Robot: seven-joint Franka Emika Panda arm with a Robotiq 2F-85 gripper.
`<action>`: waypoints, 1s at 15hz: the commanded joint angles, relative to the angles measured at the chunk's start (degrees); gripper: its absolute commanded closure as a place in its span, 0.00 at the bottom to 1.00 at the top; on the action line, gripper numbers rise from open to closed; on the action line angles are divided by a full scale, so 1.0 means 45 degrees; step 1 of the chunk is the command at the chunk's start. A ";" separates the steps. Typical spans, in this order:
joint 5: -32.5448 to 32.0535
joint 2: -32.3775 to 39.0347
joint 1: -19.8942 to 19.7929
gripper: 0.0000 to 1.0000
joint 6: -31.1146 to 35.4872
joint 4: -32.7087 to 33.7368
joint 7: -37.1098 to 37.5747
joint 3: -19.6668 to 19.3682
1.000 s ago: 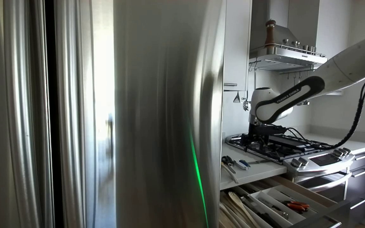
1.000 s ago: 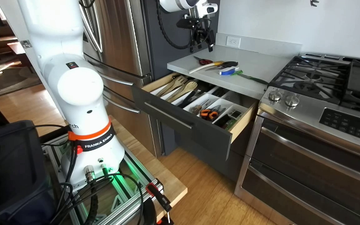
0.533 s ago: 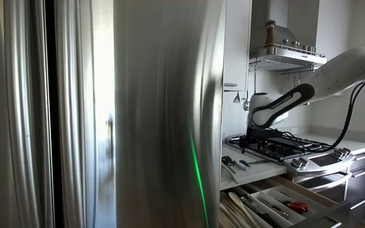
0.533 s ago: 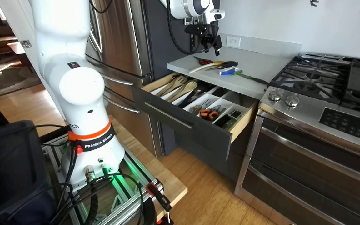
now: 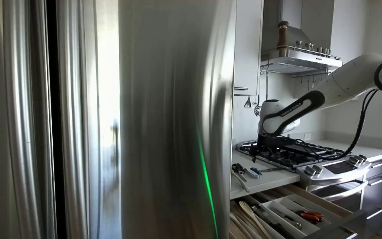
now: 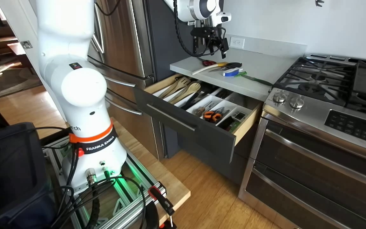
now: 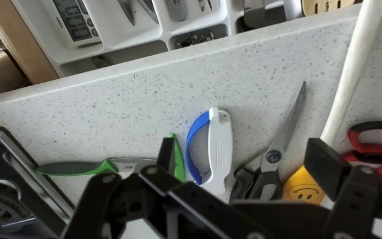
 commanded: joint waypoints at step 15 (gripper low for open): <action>0.1502 0.4840 0.0156 0.05 0.3210 0.3486 -0.2305 -0.0624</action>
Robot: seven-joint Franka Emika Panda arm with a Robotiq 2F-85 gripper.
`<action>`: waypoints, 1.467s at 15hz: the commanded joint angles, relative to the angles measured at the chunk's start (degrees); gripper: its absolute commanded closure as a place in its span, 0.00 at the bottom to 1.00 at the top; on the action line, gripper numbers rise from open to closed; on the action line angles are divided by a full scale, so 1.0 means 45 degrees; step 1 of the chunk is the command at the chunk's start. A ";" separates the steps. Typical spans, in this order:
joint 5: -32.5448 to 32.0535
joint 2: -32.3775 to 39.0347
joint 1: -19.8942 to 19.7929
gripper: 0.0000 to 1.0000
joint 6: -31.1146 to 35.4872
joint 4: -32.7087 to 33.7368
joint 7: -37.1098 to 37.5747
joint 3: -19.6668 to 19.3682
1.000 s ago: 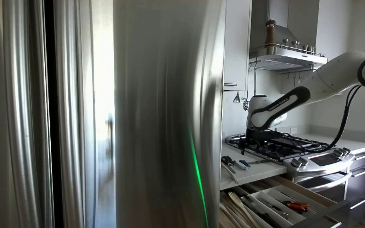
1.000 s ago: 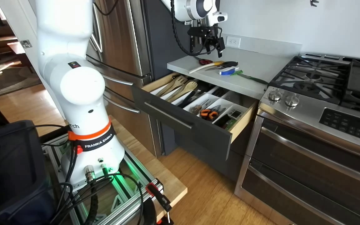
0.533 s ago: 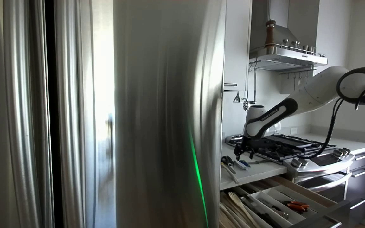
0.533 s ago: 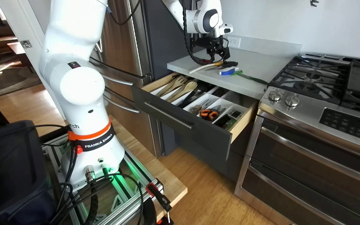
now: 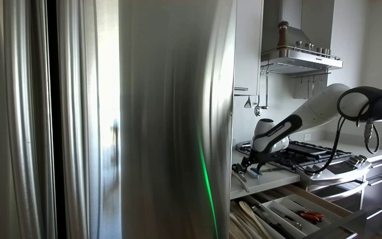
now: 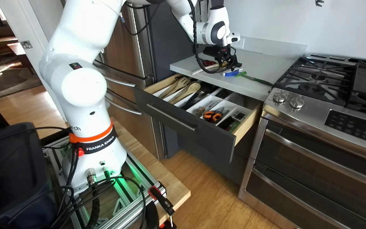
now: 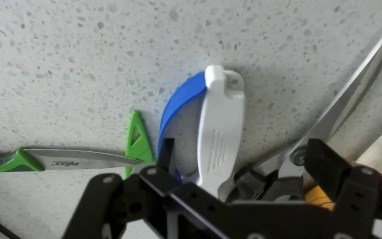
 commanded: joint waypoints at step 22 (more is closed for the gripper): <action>0.0039 -0.0309 0.1276 0.91 -0.0332 0.0565 0.0863 -0.1338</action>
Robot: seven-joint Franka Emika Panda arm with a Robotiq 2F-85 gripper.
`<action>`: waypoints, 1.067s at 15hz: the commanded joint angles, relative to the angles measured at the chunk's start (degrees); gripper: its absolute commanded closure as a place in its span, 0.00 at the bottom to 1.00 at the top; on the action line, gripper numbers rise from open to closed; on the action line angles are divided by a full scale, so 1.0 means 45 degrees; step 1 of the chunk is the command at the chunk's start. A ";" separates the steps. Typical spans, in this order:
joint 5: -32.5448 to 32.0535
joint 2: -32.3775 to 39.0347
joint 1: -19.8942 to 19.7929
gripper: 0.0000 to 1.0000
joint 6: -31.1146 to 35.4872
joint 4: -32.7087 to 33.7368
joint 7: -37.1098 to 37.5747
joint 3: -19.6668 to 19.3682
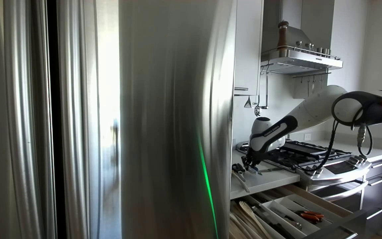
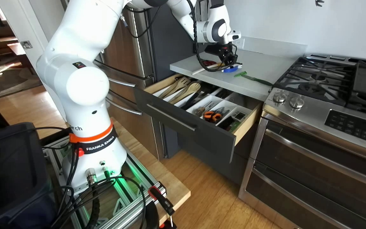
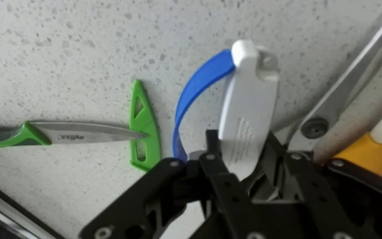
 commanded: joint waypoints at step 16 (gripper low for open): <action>0.1904 -0.2125 -0.0803 0.91 0.0913 -0.2725 -0.8597 0.4779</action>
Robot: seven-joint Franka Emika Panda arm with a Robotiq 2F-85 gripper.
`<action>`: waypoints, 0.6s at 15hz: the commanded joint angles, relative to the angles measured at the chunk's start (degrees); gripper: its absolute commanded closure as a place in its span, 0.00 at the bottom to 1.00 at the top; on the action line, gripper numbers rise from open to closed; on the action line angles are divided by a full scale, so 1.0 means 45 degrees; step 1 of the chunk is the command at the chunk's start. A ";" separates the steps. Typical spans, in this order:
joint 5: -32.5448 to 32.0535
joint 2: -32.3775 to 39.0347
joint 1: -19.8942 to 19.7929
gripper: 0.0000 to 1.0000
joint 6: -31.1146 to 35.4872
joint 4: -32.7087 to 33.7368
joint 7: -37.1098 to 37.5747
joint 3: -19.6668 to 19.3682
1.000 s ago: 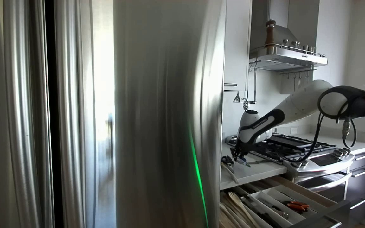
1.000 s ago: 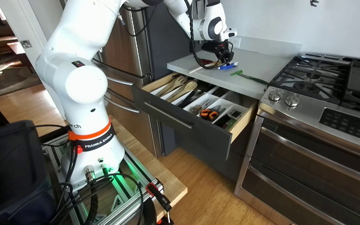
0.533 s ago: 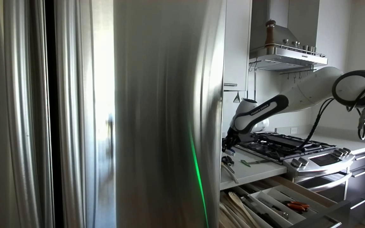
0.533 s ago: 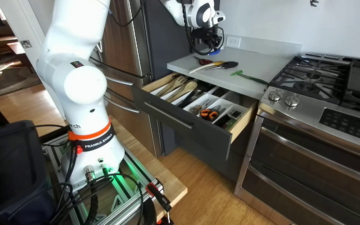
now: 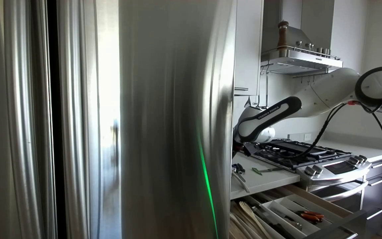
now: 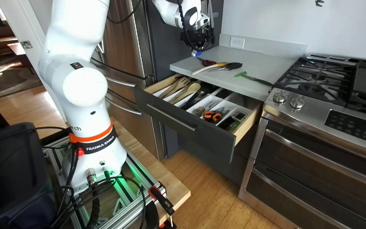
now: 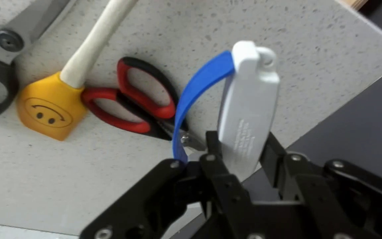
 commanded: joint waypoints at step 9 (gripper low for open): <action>-0.0448 0.1397 -0.0032 0.91 0.0888 -0.0370 -0.1929 0.0279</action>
